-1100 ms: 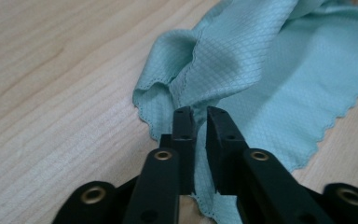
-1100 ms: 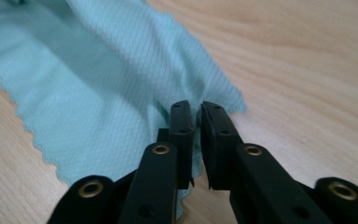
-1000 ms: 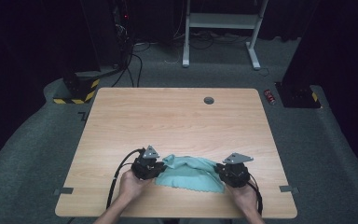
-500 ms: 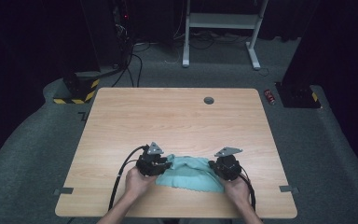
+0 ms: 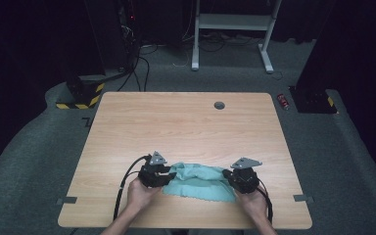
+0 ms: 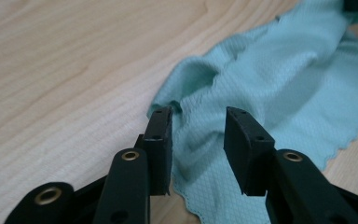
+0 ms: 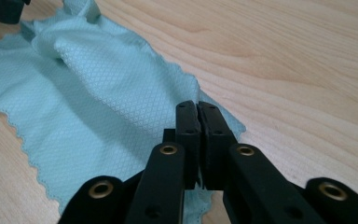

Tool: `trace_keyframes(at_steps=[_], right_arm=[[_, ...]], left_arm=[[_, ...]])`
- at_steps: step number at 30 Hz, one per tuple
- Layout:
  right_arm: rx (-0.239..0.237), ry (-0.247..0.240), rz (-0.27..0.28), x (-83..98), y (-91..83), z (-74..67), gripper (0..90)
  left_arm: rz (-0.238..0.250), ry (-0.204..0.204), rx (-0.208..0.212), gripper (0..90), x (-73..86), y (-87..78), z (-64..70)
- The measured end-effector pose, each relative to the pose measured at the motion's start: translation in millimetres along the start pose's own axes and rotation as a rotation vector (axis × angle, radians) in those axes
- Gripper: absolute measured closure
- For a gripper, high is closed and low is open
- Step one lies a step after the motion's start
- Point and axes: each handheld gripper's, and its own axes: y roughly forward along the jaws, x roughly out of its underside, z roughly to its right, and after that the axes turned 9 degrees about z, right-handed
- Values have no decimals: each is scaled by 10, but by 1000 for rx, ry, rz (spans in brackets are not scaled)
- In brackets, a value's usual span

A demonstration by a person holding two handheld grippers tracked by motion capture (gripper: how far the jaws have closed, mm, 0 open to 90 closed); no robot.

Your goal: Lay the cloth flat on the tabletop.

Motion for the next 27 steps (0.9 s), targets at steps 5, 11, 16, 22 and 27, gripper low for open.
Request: trace_keyframes(at_steps=[5, 11, 16, 22, 27], right_arm=[[-3, -2, -7, -29, 44, -14, 867], [-4, -2, -11, -45, 87, -26, 883], [0, -22, 19, -84, 23, -34, 890], [7, -23, 36, -132, -11, -17, 891], [10, -37, 46, -193, -12, -11, 891]], left_arm=[[-1, -11, -10, 607, -42, 33, -20], [-52, 16, -11, 606, -20, 165, 41], [-96, 25, -3, 675, 9, 241, 72], [-102, 67, 1, 817, 8, 243, 91], [-41, 65, 6, 862, -61, 149, 88]])
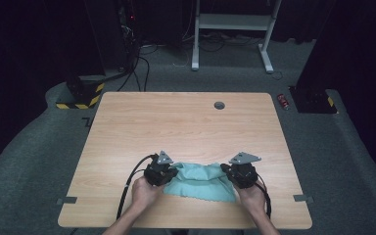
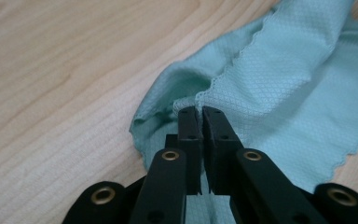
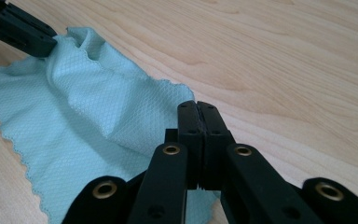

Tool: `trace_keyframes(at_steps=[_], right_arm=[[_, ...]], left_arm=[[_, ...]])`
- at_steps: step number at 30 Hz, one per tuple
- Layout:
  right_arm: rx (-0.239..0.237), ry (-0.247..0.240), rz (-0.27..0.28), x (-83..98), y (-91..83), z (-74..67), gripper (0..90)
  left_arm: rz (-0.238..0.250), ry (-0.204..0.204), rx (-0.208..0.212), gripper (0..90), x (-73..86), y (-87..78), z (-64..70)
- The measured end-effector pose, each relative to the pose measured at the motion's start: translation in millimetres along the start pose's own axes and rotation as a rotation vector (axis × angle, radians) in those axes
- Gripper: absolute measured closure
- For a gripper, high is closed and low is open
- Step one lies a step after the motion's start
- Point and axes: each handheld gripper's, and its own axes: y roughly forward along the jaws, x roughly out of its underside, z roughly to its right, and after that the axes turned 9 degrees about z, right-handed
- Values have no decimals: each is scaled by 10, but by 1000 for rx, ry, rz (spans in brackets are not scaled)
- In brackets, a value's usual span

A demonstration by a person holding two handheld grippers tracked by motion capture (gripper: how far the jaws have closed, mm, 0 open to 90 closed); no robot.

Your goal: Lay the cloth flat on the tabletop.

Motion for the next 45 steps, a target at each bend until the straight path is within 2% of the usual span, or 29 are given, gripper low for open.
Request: trace_keyframes(at_steps=[6, 8, 9, 12, 13, 16, 18, 19, 20, 22, 23, 24, 25, 27, 29, 30, 32, 35, 37, 39, 40, 41, 42, 45], right_arm=[[0, -9, 9, -88, 14, 27, 892], [3, -10, 9, -106, 22, 39, 892], [8, -15, 9, -143, 47, 78, 893], [14, -6, 10, -179, 80, 121, 894], [21, -6, 11, -223, 132, 172, 894], [38, 0, 8, -259, 185, 203, 893], [72, 3, 6, -318, 297, 272, 893], [72, 3, 6, -318, 297, 272, 893], [93, 15, -5, -348, 405, 329, 893], [107, 32, -19, -360, 496, 369, 894], [107, 32, -19, -360, 496, 369, 894], [112, 35, -22, -360, 534, 383, 894], [124, 53, -51, -342, 652, 428, 893], [138, 69, -69, -316, 731, 463, 891], [142, 79, -73, -307, 760, 476, 884], [150, 93, -73, -294, 787, 495, 820], [146, 95, -69, -292, 778, 502, 804], [139, 109, -35, -284, 665, 503, 782], [123, 105, -25, -252, 524, 477, 781], [104, 95, -37, -201, 460, 443, 779], [96, 90, -45, -168, 437, 420, 776], [96, 90, -45, -168, 437, 420, 776], [88, 81, -63, -97, 425, 376, 769], [78, 84, -94, -8, 473, 328, 758]], left_arm=[[58, -4, -7, 868, -131, -80, -54], [61, -6, -8, 868, -152, -84, -67], [73, -17, -14, 868, -211, -82, -121], [75, -13, -31, 869, -264, -54, -178], [70, -15, -50, 869, -313, -2, -254], [72, -24, -69, 870, -365, 67, -305], [65, -4, -107, 869, -446, 188, -369], [65, -4, -107, 869, -446, 188, -369], [57, 0, -121, 869, -467, 245, -396], [31, 9, -146, 870, -495, 376, -442], [31, 9, -146, 870, -495, 376, -442], [27, 0, -154, 870, -493, 434, -471], [14, -8, -160, 870, -487, 476, -498], [-4, -43, -171, 865, -453, 565, -551], [-3, -47, -176, 857, -444, 574, -557], [1, -52, -179, 819, -433, 563, -549], [1, -55, -181, 790, -430, 542, -535], [23, -36, -195, 706, -404, 423, -483], [19, -28, -199, 625, -379, 361, -453], [20, -15, -207, 604, -335, 295, -415], [14, -25, -190, 602, -286, 250, -387], [14, -25, -190, 602, -286, 250, -387], [-11, -28, -169, 607, -220, 235, -355], [-47, -17, -154, 637, -147, 261, -306]])
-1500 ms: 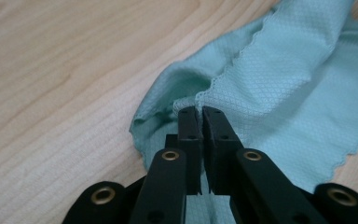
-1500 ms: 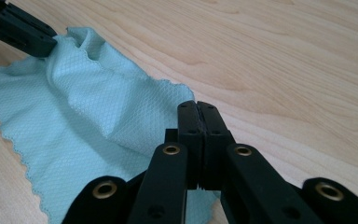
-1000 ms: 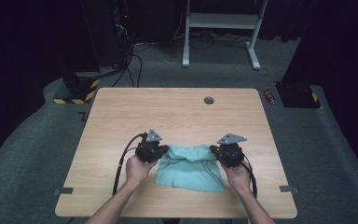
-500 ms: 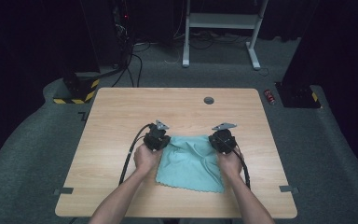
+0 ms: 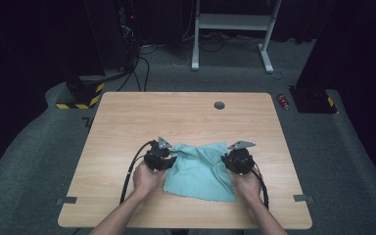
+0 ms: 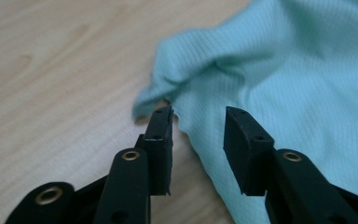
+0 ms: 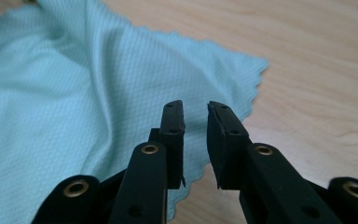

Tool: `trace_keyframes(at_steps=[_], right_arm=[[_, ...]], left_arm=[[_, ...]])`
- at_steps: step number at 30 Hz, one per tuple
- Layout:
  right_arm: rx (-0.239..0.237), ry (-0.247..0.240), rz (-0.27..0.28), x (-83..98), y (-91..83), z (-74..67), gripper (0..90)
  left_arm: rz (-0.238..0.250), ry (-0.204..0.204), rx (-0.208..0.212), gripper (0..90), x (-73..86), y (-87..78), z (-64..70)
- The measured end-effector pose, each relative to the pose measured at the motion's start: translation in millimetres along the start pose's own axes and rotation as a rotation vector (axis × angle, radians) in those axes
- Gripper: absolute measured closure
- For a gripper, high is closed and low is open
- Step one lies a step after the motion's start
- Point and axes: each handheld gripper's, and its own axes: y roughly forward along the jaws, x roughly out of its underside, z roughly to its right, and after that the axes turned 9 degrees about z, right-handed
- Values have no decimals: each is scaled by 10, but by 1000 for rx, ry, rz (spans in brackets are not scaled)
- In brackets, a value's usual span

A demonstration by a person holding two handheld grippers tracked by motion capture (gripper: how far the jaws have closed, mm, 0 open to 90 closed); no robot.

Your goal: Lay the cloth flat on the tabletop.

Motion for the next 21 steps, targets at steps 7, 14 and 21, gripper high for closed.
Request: trace_keyframes(at_steps=[7, 14, 21], right_arm=[[6, -15, -27, 78, 133, -73, 737], [25, -29, 14, 136, 124, -82, 656], [32, -19, 69, 215, 113, -69, 636]], left_arm=[[-19, 11, 16, 777, 52, 41, 54], [-28, 16, 36, 883, 73, 57, 66], [-65, 50, 64, 888, 127, -59, 77]])
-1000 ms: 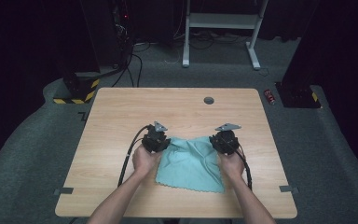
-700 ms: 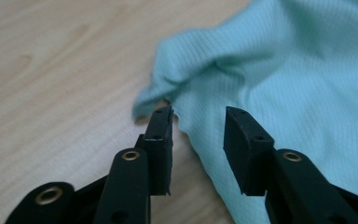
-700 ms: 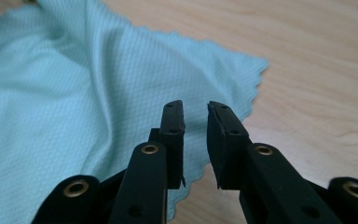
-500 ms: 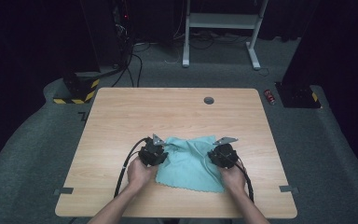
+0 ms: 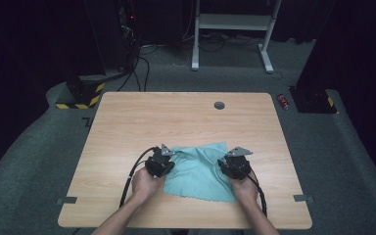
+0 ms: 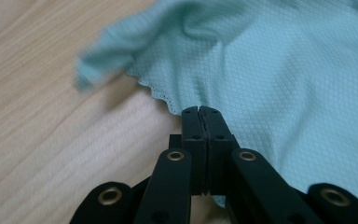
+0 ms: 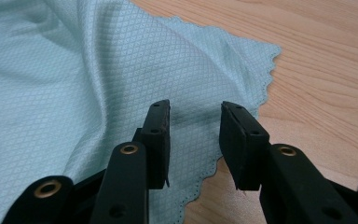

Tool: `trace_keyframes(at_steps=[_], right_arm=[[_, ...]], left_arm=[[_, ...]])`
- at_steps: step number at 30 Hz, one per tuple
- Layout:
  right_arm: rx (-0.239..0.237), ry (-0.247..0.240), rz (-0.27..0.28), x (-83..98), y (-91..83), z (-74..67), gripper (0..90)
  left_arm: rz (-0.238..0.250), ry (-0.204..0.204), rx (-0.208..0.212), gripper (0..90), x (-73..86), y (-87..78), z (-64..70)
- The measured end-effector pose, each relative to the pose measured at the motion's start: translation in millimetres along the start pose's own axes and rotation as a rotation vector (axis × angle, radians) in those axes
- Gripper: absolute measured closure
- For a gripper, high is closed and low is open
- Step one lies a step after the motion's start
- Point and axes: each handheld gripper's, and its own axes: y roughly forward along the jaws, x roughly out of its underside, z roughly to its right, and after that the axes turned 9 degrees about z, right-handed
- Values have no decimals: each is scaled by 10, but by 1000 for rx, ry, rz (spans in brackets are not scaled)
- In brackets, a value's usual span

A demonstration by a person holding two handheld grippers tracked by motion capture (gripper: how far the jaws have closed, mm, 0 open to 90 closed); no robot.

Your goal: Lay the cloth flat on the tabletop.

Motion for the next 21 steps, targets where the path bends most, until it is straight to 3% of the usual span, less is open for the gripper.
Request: trace_keyframes(at_steps=[8, 11, 13, 19, 21], right_arm=[[0, -1, 22, 30, -4, 5, 638], [1, 1, 22, 32, -5, 3, 639], [0, 1, 22, 31, -5, 3, 640], [0, -4, 21, 28, -4, 4, 643], [-9, -8, 6, 7, 0, 14, 646]], left_arm=[[-23, -14, 38, 876, 72, -138, 0], [-4, -19, 3, 785, 25, -137, -28], [22, -53, -29, 742, -73, -104, -101], [63, -92, -83, 658, -260, 19, -224], [43, -88, -89, 628, -298, 135, -228]])
